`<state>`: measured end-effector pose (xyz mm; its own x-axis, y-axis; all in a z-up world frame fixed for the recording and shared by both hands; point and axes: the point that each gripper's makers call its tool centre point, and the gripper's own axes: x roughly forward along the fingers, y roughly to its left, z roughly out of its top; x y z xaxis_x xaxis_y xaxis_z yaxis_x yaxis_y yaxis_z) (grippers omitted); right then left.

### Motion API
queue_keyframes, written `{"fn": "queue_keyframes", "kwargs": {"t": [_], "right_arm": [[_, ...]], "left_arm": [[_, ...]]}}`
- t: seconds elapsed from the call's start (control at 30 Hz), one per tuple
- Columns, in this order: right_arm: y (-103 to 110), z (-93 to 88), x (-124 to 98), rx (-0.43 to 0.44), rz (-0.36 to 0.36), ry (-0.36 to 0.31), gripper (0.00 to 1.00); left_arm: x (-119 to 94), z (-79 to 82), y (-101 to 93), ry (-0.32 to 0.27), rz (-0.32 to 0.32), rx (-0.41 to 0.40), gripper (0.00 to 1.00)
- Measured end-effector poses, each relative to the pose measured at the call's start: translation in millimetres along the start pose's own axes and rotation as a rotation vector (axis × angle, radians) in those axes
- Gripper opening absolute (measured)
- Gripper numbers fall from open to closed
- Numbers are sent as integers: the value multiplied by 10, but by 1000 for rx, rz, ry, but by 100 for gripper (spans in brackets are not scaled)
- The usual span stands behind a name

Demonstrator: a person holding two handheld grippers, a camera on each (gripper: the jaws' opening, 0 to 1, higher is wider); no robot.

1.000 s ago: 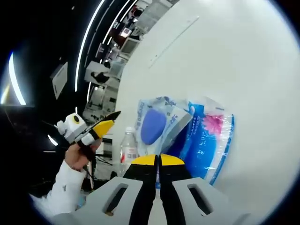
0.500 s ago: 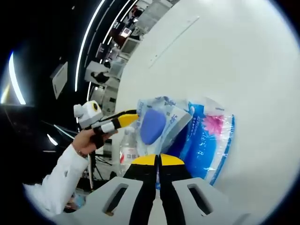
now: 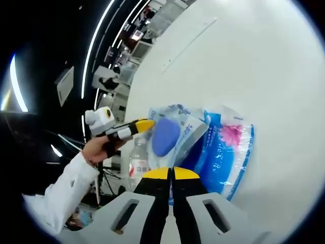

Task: Arrange the tabletop items into an orderly group along one side of the table until the central work area is clear of visible clutter.

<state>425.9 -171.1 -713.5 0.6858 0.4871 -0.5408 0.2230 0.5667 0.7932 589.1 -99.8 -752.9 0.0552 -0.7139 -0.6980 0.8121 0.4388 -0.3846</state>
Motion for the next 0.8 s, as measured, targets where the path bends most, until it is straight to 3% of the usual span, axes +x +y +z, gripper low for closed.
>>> {"fn": "queue_keyframes", "kwargs": {"t": [0.23,0.4,0.8], "right_arm": [[15,13,1,-8,4,-1,0],[26,35,-12,-14,7,-9,0],[135,129,-73,-50,24,-24,0]], "left_arm": [[5,24,-7,-9,-5,66,7],[-14,81,-27,-33,-16,61,0],[-153,248,-77,-104,-9,63,0]]}}
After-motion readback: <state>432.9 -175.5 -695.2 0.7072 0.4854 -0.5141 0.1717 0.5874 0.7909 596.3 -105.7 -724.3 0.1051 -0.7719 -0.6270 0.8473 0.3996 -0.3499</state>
